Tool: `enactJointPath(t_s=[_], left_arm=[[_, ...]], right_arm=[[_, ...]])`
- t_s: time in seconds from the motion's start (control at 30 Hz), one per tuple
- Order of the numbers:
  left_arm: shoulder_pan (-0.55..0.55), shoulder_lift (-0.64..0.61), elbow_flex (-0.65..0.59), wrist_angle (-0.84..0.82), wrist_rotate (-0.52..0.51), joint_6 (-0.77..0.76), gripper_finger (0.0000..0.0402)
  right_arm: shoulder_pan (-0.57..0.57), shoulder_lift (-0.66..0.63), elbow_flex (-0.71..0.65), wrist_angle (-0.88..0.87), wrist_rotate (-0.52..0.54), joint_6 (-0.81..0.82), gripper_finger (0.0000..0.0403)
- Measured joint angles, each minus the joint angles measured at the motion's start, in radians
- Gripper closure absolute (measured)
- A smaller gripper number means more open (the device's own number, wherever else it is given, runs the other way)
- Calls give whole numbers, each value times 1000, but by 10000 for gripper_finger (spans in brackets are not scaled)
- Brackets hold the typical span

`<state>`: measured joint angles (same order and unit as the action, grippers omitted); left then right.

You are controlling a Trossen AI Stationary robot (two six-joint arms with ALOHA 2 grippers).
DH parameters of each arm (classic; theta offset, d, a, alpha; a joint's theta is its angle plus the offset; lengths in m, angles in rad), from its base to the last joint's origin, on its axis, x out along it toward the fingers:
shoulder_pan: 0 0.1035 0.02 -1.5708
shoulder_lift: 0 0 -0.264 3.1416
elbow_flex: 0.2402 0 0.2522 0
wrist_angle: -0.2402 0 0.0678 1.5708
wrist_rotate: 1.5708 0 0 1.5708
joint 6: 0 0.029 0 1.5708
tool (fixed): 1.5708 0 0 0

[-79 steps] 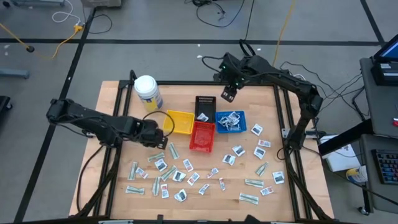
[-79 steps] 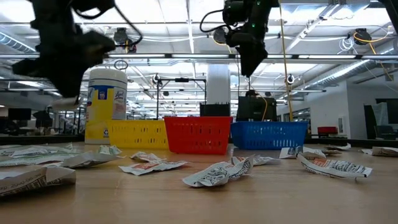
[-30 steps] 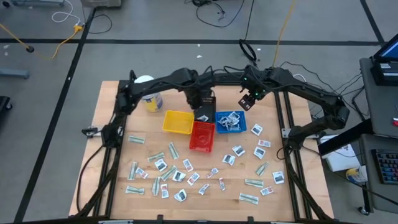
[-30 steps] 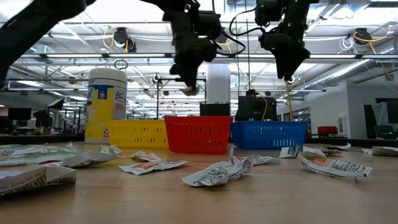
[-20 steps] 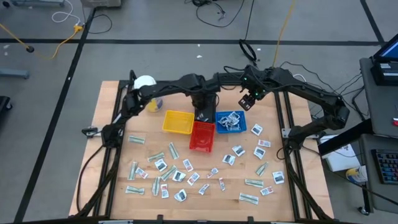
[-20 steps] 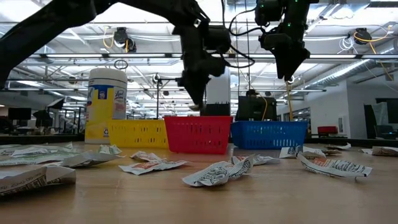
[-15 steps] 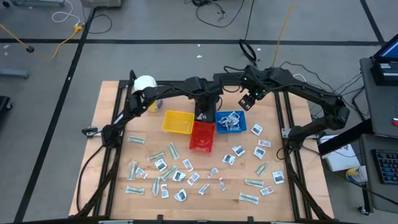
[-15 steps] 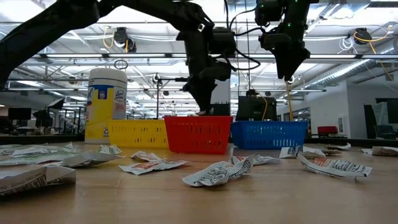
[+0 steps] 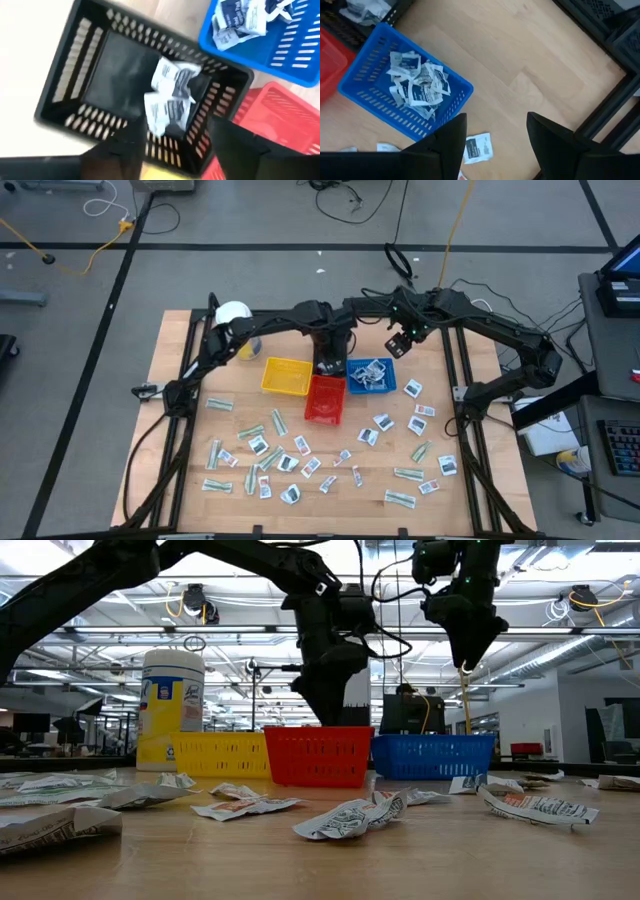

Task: Pick & Place First Aid Supplies
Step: Put the towelette pack into the black bin

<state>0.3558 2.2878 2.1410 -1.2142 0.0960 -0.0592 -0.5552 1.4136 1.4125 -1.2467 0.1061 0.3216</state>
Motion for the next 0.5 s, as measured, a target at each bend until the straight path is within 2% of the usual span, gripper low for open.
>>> enactJointPath(t_s=[0.17,0.5], left_arm=[[-4,-85,0,-98,-2,-52,148],[-102,-309,-30,-169,-46,-121,144]], right_arm=[[0,0,-39,-38,0,62,202],[73,-10,-125,-68,-1,149,202]])
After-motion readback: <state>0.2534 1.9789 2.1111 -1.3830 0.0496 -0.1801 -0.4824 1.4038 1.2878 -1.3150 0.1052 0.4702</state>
